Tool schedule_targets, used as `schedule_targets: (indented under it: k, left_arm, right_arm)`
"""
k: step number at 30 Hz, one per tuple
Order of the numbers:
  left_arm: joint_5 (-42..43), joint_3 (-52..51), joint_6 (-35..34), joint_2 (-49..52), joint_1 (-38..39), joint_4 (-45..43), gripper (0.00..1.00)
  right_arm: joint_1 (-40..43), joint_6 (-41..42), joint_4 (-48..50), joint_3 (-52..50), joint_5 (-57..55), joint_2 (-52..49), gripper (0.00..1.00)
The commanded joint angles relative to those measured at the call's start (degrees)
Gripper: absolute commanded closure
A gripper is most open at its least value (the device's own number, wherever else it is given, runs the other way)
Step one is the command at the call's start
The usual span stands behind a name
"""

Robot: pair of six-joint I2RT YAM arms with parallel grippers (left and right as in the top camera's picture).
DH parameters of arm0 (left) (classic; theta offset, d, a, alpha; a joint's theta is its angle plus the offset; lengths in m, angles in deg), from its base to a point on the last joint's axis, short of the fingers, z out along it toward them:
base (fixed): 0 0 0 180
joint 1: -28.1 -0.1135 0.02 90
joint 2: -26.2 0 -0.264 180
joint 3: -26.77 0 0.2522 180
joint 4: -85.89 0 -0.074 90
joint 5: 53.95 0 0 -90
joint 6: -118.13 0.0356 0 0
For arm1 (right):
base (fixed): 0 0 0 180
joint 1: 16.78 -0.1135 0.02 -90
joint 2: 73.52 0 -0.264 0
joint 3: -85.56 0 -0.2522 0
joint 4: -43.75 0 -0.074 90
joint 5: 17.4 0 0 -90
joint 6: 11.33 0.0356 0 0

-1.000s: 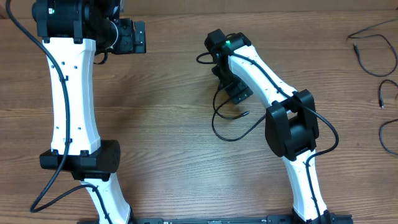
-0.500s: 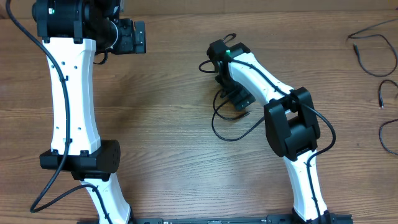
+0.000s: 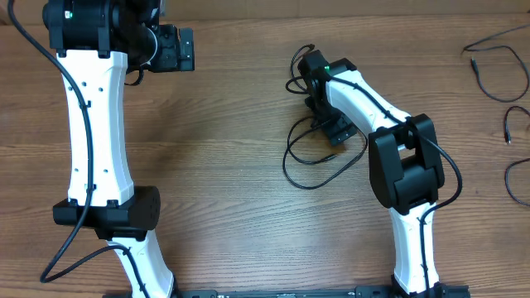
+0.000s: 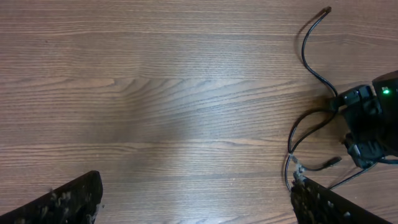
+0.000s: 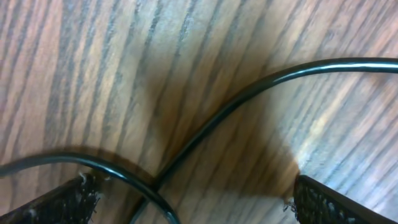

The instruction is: Untangle cables

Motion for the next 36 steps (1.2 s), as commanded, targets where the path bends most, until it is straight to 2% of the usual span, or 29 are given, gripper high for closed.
schedule_targets:
  k: [1, 10, 12, 18, 21, 22, 24, 27, 34, 36]
  left_arm:
    - [0.35, 1.07, 1.14, -0.55, 0.44, 0.09, 0.04]
    - [0.35, 1.05, 1.14, -0.55, 0.44, 0.09, 0.04]
    - [0.35, 1.07, 1.14, -0.55, 0.44, 0.09, 0.04]
    - [0.35, 1.05, 1.16, -0.55, 0.44, 0.09, 0.04]
    - [0.35, 1.05, 1.14, -0.55, 0.44, 0.09, 0.04]
    - [0.35, 1.05, 1.14, -0.55, 0.44, 0.09, 0.04]
    - [0.35, 0.94, 1.14, -0.55, 0.44, 0.09, 0.04]
    - [0.35, 0.9, 1.14, -0.55, 0.44, 0.09, 0.04]
    - [0.37, 0.9, 1.14, -0.55, 0.44, 0.09, 0.04]
    - [0.35, 0.9, 1.14, -0.55, 0.42, 0.09, 0.04]
  right_arm:
    - [-0.2, -1.07, 2.01, -2.45, 5.38, -1.75, 0.0]
    - [-2.43, -1.05, 4.72, -2.54, 7.65, -1.75, 0.03]
    - [-3.1, -1.05, 5.79, -2.69, 7.45, -1.79, 0.0]
    - [-3.65, -1.03, 8.92, -5.84, 7.21, -1.81, 0.0]
    - [-3.61, -1.05, 10.25, -7.8, 7.23, -1.81, 0.11]
    - [-3.61, -1.03, 10.62, -8.33, 7.26, -1.81, 0.11]
    - [-3.61, -1.03, 11.08, -8.98, 7.23, -1.81, 0.1]
    - [-3.61, -1.07, 12.39, -10.14, 7.26, -1.84, 0.0]
    - [-3.21, -1.16, 15.21, -13.07, 8.44, -1.97, 0.0]
    - [-2.29, 2.78, 14.93, -13.07, 11.56, -2.1, 0.0]
